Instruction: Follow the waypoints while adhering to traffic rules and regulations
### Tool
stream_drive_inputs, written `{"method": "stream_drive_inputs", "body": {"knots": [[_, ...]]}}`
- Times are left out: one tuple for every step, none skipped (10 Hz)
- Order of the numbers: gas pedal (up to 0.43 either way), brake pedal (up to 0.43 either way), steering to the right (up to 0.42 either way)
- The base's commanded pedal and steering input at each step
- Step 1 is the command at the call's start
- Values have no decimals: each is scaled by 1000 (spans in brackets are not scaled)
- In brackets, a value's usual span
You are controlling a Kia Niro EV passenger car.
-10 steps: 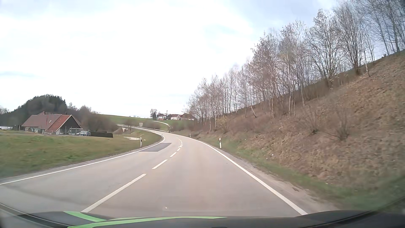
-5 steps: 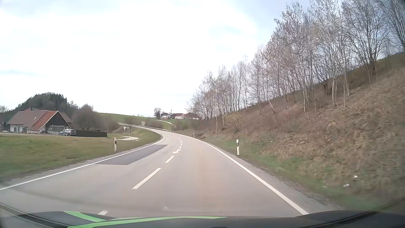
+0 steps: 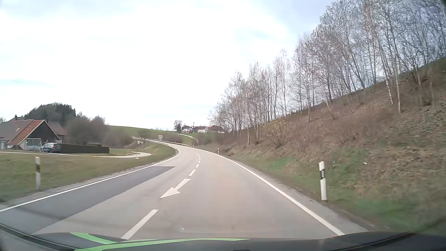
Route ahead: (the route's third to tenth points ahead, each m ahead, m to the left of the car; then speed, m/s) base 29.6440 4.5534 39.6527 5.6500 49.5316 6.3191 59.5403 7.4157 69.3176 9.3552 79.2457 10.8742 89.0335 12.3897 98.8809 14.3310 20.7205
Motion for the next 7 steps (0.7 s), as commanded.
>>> {"method": "stream_drive_inputs", "body": {"knots": [[228,0,-10],[228,0,-10],[228,0,-10],[228,0,-10],[228,0,-11],[228,0,-11],[228,0,-11]]}}
